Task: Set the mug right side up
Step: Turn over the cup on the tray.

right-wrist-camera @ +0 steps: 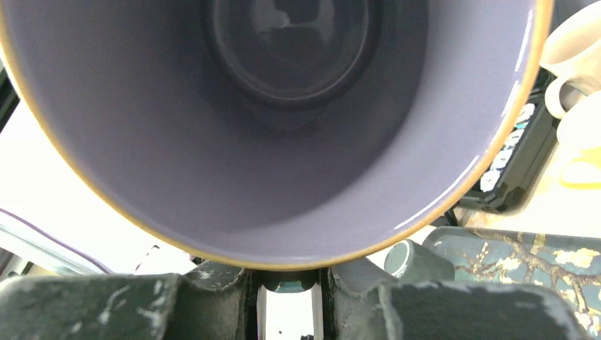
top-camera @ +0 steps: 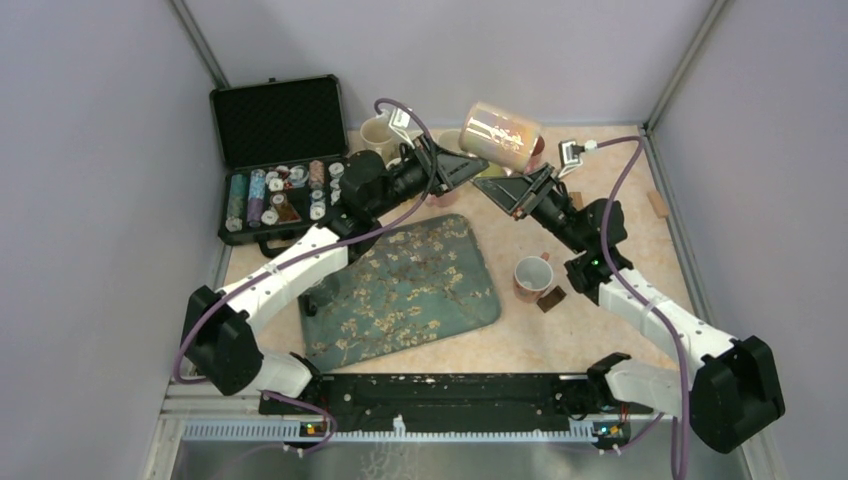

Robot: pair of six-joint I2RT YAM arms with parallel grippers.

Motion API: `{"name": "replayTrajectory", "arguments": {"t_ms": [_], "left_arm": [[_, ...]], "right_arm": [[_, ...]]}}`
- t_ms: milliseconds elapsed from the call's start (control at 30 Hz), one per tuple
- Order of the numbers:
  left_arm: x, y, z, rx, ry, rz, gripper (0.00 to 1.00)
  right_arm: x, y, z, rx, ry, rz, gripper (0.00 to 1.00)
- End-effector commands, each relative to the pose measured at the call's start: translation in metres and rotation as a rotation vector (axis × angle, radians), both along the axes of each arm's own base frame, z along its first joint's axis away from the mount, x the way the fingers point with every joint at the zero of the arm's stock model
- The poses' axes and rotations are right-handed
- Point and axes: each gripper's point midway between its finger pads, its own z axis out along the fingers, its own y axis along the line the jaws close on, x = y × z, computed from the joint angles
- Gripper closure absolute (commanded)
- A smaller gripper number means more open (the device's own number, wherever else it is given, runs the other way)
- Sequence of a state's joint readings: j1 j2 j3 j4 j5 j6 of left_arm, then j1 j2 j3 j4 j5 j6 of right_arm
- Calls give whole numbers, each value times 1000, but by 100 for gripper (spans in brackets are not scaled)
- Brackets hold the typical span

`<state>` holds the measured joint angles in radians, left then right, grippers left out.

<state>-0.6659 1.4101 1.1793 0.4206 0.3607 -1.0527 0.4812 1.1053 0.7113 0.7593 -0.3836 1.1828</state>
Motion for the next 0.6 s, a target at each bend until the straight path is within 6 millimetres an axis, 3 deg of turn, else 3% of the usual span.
{"name": "replayTrajectory", "arguments": {"t_ms": [0,67,200,400,567], "left_arm": [[-15,-2,22,-50,-121,-47,100],[-13,-2,16,-34,-122,-42,100],[-10,-2,3,-8,-118,-25,94],[-2,-4,-13,33,-113,-6,64],[5,-5,-26,96,-105,15,45]], "right_arm": [[0,-13,34,2,-122,-85,91],[3,-14,30,-23,-109,-103,99],[13,-16,16,-106,-62,-153,100],[23,-24,-1,-217,-8,-223,100],[28,-31,-14,-292,28,-268,100]]}}
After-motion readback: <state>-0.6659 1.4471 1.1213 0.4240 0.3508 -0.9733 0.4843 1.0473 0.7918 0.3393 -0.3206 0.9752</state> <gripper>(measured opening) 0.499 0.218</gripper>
